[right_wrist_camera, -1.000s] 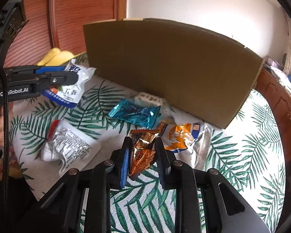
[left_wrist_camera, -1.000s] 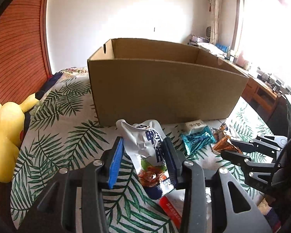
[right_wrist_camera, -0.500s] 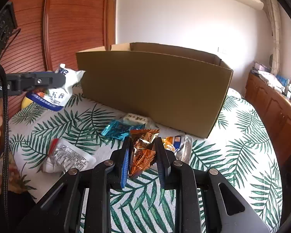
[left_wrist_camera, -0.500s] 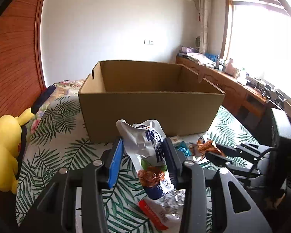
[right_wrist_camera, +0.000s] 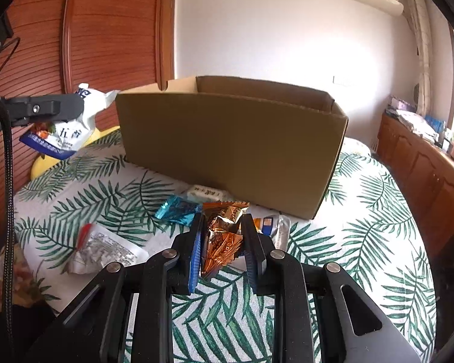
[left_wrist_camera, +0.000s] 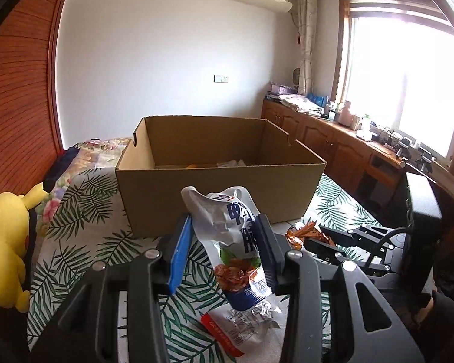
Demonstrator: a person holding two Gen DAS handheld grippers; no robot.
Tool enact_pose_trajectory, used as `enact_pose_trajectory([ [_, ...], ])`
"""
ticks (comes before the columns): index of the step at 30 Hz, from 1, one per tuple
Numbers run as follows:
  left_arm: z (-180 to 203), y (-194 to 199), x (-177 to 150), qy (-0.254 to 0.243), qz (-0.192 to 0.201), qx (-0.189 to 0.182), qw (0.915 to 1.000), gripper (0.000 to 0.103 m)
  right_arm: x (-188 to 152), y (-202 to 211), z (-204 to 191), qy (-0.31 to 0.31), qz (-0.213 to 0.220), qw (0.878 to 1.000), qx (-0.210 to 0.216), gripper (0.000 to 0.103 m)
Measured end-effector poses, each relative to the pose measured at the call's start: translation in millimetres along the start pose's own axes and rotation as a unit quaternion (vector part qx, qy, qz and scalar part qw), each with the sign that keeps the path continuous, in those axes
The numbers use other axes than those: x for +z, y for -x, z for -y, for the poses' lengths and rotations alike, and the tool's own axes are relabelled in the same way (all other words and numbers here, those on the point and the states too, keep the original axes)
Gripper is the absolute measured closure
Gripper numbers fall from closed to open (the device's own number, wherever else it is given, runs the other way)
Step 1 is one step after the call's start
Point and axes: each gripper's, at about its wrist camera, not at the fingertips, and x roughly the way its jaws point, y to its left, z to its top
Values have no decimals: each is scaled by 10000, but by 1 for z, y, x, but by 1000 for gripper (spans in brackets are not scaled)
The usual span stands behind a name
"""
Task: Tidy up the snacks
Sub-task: 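Lift both held snacks and carry them over the cardboard box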
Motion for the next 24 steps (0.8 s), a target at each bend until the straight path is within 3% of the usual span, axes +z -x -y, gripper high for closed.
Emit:
enact_pose_trajectory([
  [12,-14,-17,26,47,172,-51,9998,63,44,22,-3,58,338,9994,-5,80],
  [24,-35,-57,66,58,281,-17,9996,63,90,-4,20,69,515,9986,7,80],
])
